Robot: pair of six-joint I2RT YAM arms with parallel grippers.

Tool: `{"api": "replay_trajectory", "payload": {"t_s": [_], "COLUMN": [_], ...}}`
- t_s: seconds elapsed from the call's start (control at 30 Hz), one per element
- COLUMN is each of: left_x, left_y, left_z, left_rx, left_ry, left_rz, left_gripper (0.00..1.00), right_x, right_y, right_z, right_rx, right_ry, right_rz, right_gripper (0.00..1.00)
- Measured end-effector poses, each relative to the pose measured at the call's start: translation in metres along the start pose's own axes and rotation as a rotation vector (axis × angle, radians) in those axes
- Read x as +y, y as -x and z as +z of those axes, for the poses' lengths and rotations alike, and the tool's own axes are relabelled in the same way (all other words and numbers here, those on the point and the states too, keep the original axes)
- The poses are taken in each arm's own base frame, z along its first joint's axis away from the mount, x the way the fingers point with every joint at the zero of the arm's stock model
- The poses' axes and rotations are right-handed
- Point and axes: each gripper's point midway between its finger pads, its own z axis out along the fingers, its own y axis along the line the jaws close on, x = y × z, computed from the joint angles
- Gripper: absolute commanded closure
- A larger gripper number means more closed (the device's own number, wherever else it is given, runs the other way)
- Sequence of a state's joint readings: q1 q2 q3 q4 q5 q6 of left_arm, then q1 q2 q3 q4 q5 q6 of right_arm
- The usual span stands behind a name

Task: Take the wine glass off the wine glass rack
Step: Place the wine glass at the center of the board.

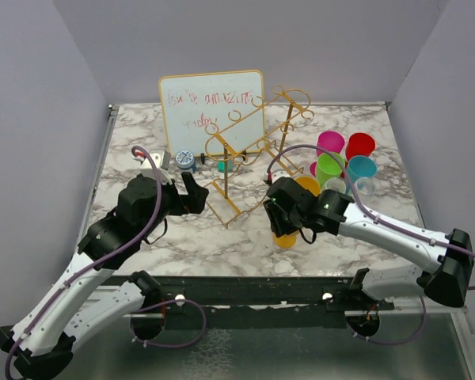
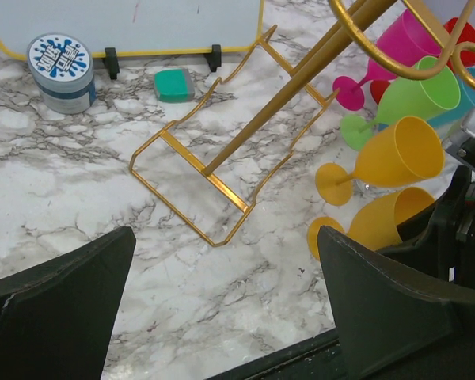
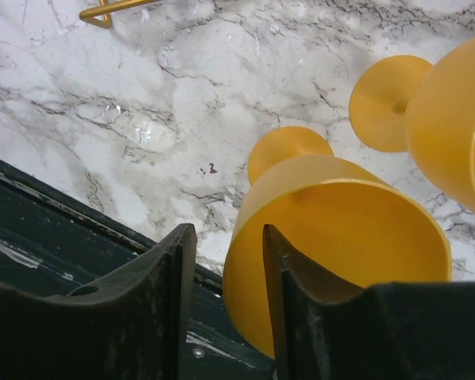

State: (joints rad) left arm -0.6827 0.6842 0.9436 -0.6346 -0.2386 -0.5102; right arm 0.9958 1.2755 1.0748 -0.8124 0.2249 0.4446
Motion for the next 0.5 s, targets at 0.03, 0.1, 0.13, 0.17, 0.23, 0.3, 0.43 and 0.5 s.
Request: {"api": "replay_trajectory", "payload": {"t_s": [0.03, 0.1, 0.13, 0.17, 0.23, 0.3, 0.43, 0.5], "left_x": [-0.002, -0.004, -0.005, -0.005, -0.004, 0.001, 0.01, 0.013], "left_y": [0.002, 0.006, 0.008, 0.011, 0.016, 0.02, 0.027, 0.033], "left_z": [0.0, 0.001, 0.002, 0.002, 0.003, 0.005, 0.006, 0.008], "left_rx": [0.004, 0.013, 0.018, 0.022, 0.022, 0.022, 0.015, 0.012], "left_ry": [-0.003, 0.0, 0.005, 0.014, 0.032, 0.062, 0.123, 0.145], "left_rz": [0.006, 0.023, 0.033, 0.048, 0.068, 0.098, 0.152, 0.176], "left_gripper": [0.01, 0.01, 0.01, 0.01, 0.01, 0.01, 0.01, 0.01], "right_x": [0.001, 0.002, 0.003, 0.003, 0.004, 0.003, -0.01, -0.021], "right_y": [0.001, 0.005, 0.009, 0.014, 0.026, 0.044, 0.087, 0.106], "right_z": [-0.001, -0.007, -0.012, -0.018, -0.038, -0.065, -0.128, -0.153], "right_rx": [-0.003, -0.017, -0.034, -0.054, -0.119, -0.21, -0.433, -0.52], "right_ry": [0.004, 0.015, 0.022, 0.032, 0.062, 0.093, 0.104, 0.07], "right_rz": [0.001, 0.005, 0.009, 0.014, 0.032, 0.064, 0.153, 0.194], "right_gripper": [0.47, 0.42, 0.39, 0.36, 0.31, 0.28, 0.22, 0.2]}}
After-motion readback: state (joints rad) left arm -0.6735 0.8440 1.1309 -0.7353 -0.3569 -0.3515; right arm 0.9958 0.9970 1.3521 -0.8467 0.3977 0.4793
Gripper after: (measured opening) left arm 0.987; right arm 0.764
